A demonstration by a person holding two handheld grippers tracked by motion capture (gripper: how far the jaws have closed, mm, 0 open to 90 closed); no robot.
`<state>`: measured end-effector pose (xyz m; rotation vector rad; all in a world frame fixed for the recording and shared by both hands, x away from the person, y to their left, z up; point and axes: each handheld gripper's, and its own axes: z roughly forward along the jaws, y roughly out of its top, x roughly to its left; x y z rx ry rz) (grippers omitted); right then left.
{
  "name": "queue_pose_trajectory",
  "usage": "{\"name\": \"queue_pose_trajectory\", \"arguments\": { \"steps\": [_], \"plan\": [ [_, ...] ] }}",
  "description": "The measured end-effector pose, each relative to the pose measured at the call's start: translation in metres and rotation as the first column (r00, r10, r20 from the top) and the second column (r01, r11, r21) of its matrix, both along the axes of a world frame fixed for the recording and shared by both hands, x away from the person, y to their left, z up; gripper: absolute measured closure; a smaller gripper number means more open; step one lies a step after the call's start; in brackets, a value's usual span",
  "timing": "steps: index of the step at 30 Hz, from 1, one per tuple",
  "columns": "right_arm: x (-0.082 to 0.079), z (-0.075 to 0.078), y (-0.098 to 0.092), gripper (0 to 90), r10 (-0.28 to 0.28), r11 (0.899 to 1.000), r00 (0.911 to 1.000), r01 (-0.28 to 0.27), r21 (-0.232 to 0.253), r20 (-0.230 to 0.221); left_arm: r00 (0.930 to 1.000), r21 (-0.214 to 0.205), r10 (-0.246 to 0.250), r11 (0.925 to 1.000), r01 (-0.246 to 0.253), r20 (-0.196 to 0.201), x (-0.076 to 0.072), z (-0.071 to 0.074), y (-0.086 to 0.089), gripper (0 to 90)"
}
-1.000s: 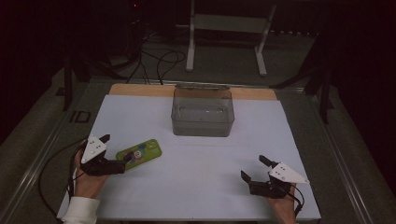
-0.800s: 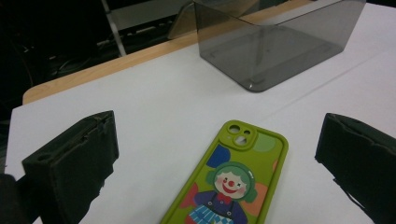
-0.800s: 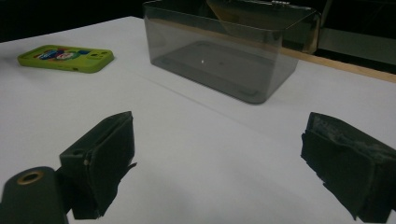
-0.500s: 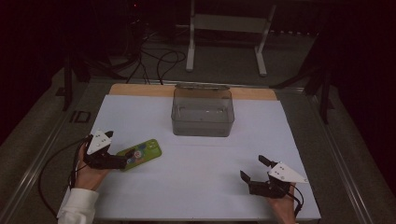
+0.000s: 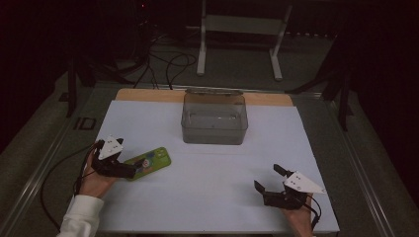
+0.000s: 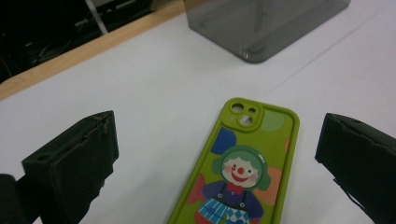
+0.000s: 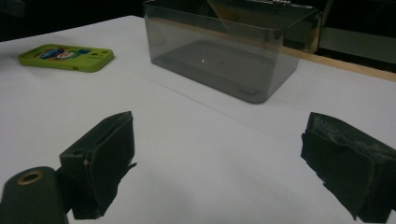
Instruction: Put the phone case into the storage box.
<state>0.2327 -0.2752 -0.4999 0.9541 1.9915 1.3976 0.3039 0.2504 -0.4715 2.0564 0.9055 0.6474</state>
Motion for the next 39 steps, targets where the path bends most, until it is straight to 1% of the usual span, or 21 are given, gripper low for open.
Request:
{"name": "queue_pose_trajectory", "arguments": {
  "steps": [4, 10, 13, 18, 21, 22, 23, 26, 31, 34, 39],
  "plan": [
    [0.0, 0.0, 0.0, 9.6, -0.004, 1.0, 1.0, 0.004, 0.003, 0.001, 0.9993, 0.021, -0.012, 0.9997, 0.013, -0.037, 0.005, -0.003, -0.002, 0.0],
    [0.0, 0.0, 0.0, 9.6, -0.003, 1.0, 1.0, 0.003, 0.003, 0.001, 0.9966, 0.066, -0.029, 0.9972, 0.034, -0.077, 0.011, -0.005, -0.007, 0.0],
    [0.0, 0.0, 0.0, 9.6, -0.002, 1.0, 1.0, 0.002, 0.003, 0.001, 0.9956, 0.087, -0.032, 0.9954, 0.039, -0.088, 0.014, -0.006, -0.01, 0.0],
    [0.0, 0.0, 0.0, 9.6, -0.002, 1.0, 1.0, 0.002, 0.001, 0.0, 0.9936, 0.136, -0.039, 0.9893, 0.053, -0.106, 0.018, -0.006, -0.012, 0.0],
    [0.0, 0.0, 0.0, 9.6, -0.002, 1.0, 1.0, 0.002, 0.002, 0.001, 0.9933, 0.131, -0.036, 0.9901, 0.05, -0.11, 0.019, -0.007, -0.012, 0.0],
    [0.0, 0.0, 0.0, 9.6, -0.002, 1.0, 1.0, 0.002, 0.002, 0.001, 0.993, 0.138, -0.035, 0.9891, 0.051, -0.113, 0.02, -0.008, -0.013, 0.0],
    [0.0, 0.0, 0.0, 9.6, -0.001, 1.0, 1.0, 0.001, 0.001, 0.0, 0.9925, 0.136, -0.039, 0.9893, 0.054, -0.116, 0.02, -0.008, -0.013, 0.0],
    [0.0, 0.0, 0.0, 9.6, 0.001, 1.0, 1.0, -0.001, 0.0, 0.001, 0.9899, 0.144, -0.034, 0.988, 0.054, -0.137, 0.023, -0.01, -0.014, 0.0],
    [0.0, 0.0, 0.0, 9.6, 0.001, 1.0, 1.0, -0.001, 0.001, 0.0, 0.9865, 0.165, -0.038, 0.9842, 0.064, -0.159, 0.026, -0.011, -0.016, 0.0],
    [0.0, 0.0, 0.0, 9.6, 0.003, 1.0, 1.0, -0.003, 0.0, -0.001, 0.9843, 0.181, -0.044, 0.9807, 0.075, -0.171, 0.028, -0.011, -0.018, 0.0],
    [0.0, 0.0, 0.001, 9.6, 0.007, 1.0, 1.0, -0.007, -0.004, -0.002, 0.9782, 0.195, -0.055, 0.9761, 0.095, -0.2, 0.031, -0.012, -0.021, 0.0]
  ]
}}
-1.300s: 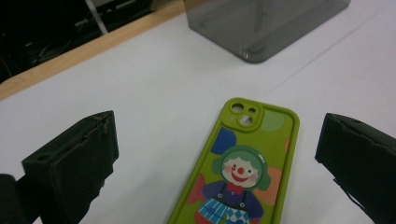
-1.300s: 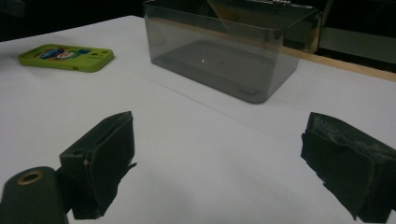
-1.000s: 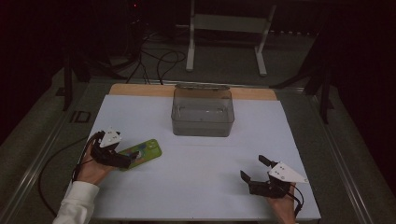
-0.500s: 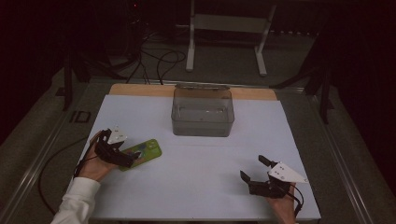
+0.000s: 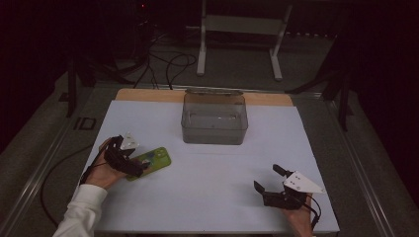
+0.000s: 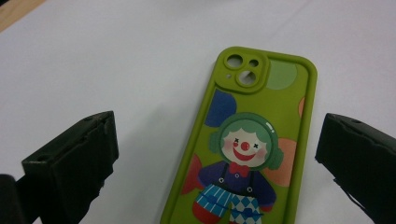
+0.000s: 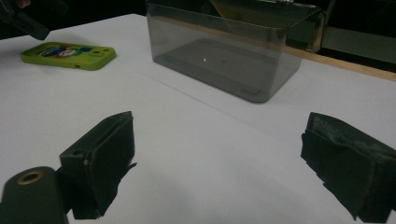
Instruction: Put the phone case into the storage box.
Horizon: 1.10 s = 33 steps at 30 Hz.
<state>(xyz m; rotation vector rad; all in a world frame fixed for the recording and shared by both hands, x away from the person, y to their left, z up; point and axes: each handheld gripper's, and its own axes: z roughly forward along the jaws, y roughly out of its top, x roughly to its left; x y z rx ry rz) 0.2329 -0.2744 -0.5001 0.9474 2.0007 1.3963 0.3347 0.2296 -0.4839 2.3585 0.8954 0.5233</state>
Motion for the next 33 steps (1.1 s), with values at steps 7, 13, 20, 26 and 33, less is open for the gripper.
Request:
{"name": "queue_pose_trajectory", "arguments": {
  "steps": [7, 13, 20, 26, 33],
  "plan": [
    [0.0, 0.0, 0.0, 9.6, 0.001, 1.0, 1.0, -0.001, 0.001, -0.004, 0.9983, 0.039, -0.022, 0.9989, 0.024, -0.053, 0.003, -0.006, -0.004, 0.0],
    [0.0, 0.0, 0.001, 9.6, 0.005, 1.0, 1.0, -0.005, -0.002, -0.005, 0.9947, 0.065, -0.042, 0.9967, 0.048, -0.094, 0.007, -0.012, -0.005, 0.0],
    [0.001, -0.001, 0.001, 9.6, 0.013, 1.0, 0.9999, -0.013, -0.006, -0.006, 0.9881, 0.101, -0.059, 0.9922, 0.074, -0.142, 0.012, -0.018, -0.01, 0.0],
    [0.001, -0.001, 0.001, 9.6, 0.015, 1.0, 0.9999, -0.015, -0.007, -0.008, 0.9767, 0.119, -0.062, 0.989, 0.088, -0.205, 0.017, -0.024, -0.011, 0.0],
    [0.001, -0.001, 0.002, 9.6, 0.018, 1.0, 0.9998, -0.018, -0.007, -0.009, 0.966, 0.129, -0.048, 0.9881, 0.083, -0.254, 0.021, -0.03, -0.012, 0.0]
  ]
}}
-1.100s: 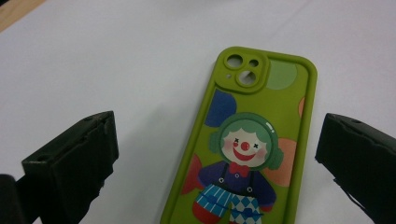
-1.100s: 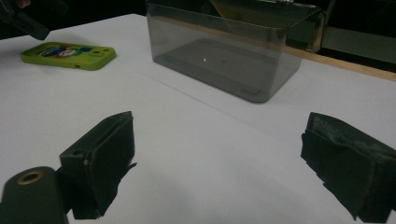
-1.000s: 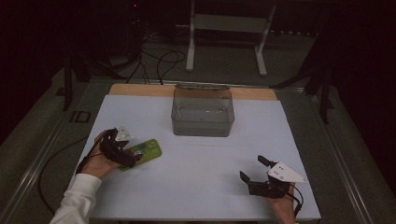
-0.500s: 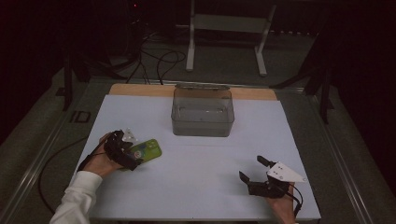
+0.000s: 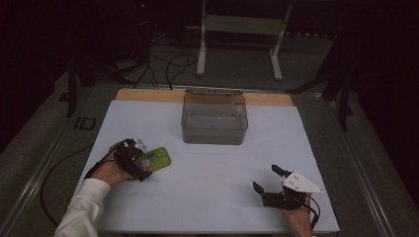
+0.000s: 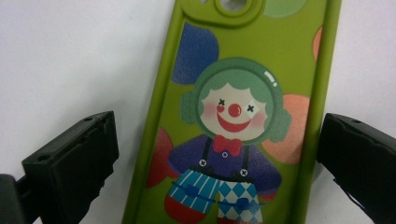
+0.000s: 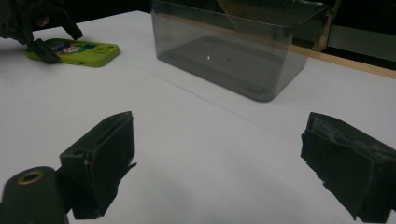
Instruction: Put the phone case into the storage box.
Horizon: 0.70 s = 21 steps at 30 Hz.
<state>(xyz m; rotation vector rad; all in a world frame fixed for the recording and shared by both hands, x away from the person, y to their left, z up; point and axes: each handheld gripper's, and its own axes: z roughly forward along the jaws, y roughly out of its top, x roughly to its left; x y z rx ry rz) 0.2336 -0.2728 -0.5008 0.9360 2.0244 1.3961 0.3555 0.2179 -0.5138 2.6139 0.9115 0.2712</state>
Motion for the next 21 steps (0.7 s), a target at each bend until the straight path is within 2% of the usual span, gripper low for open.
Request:
{"name": "queue_pose_trajectory", "arguments": {
  "steps": [5, 9, 21],
  "plan": [
    [0.0004, -0.0004, 0.0007, 9.7, 0.002, 1.0, 1.0, -0.002, -0.003, -0.002, 0.9996, -0.011, -0.003, 0.9999, 0.003, -0.027, 0.002, 0.0002, 0.0018, 2.1],
    [0.0005, -0.0005, 0.0008, 9.7, 0.005, 1.0, 1.0, -0.005, -0.004, -0.003, 0.9983, -0.035, -0.011, 0.9993, 0.009, -0.058, 0.0023, 0.0006, 0.0034, 8.6],
    [0.0008, -0.001, 0.0018, 9.8, 0.009, 1.0, 0.9999, -0.009, -0.007, -0.009, 0.9973, -0.007, 0.0, 1.0, -0.001, -0.074, -0.0001, 0.0034, -0.001, 15.4]
  ]
}}
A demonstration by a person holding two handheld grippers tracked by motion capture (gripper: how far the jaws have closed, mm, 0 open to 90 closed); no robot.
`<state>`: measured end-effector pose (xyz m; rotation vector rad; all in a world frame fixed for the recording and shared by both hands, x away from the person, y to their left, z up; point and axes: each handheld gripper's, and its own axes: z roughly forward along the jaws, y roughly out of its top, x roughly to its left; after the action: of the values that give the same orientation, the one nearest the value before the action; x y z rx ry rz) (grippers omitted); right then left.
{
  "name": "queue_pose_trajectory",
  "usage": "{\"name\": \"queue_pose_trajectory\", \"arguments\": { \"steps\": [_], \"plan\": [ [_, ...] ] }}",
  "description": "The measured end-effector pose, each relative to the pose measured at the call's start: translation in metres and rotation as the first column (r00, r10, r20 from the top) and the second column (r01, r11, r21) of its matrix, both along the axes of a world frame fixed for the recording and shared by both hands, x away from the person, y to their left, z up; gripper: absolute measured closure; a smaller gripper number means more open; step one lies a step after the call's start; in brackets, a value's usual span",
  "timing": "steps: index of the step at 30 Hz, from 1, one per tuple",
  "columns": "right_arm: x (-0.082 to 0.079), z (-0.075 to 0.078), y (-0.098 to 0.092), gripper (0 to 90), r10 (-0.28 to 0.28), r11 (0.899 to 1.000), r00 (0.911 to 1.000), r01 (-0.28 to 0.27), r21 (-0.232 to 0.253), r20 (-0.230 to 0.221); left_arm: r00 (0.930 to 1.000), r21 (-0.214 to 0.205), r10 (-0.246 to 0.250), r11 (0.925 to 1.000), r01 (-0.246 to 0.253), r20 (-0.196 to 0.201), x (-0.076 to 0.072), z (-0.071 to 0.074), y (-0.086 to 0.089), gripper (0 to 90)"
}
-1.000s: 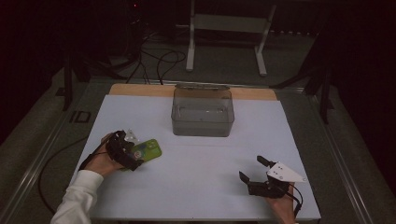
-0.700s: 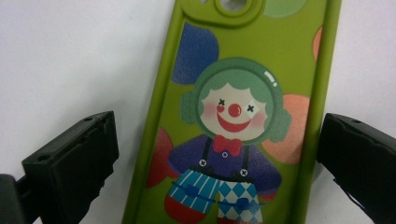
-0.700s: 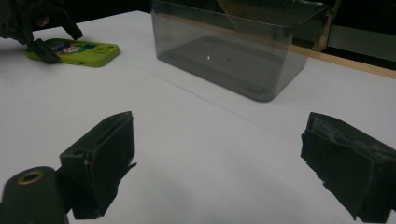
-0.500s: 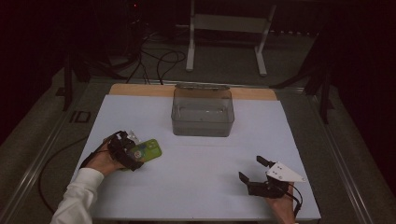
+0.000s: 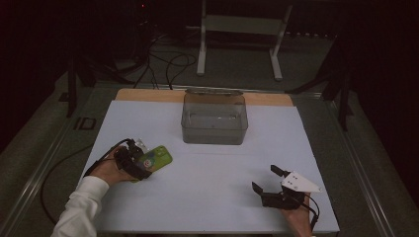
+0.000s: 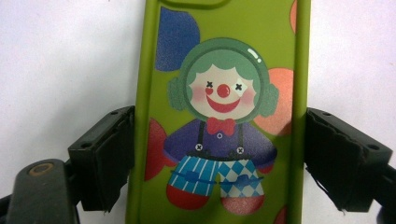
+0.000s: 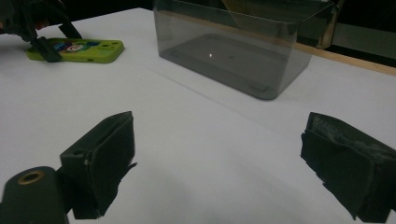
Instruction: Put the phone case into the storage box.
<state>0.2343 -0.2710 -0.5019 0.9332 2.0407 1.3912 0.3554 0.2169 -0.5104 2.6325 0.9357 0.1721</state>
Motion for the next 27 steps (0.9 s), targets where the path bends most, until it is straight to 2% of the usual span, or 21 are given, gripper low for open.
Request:
{"name": "queue_pose_trajectory", "arguments": {
  "steps": [7, 10, 16, 21, 27],
  "plan": [
    [0.0, 0.0, 0.0, 9.7, -0.005, 1.0, 1.0, 0.005, 0.002, -0.001, 0.9997, -0.004, 0.022, 0.9997, -0.022, 0.007, -0.002, 0.001, 0.0, 16.1],
    [0.0, 0.0, -0.001, 9.7, -0.005, 1.0, 1.0, 0.005, 0.001, -0.002, 0.9994, -0.024, 0.034, 0.9991, -0.033, 0.012, -0.005, 0.002, 0.0, 16.0],
    [0.0, 0.0, 0.0, 9.8, -0.005, 1.0, 1.0, 0.005, 0.001, -0.002, 0.9983, -0.04, 0.034, 0.9987, -0.032, 0.048, -0.01, 0.006, -0.006, 15.9],
    [0.0, 0.0, -0.001, 9.7, -0.005, 1.0, 1.0, 0.005, 0.002, -0.002, 0.9969, -0.048, 0.053, 0.9976, -0.05, 0.058, -0.013, 0.007, -0.007, 15.9],
    [0.0, 0.0, 0.0, 9.7, -0.004, 1.0, 1.0, 0.004, 0.001, -0.003, 0.9922, -0.075, 0.088, 0.9939, -0.081, 0.089, -0.017, 0.011, -0.01, 15.9]
  ]
}}
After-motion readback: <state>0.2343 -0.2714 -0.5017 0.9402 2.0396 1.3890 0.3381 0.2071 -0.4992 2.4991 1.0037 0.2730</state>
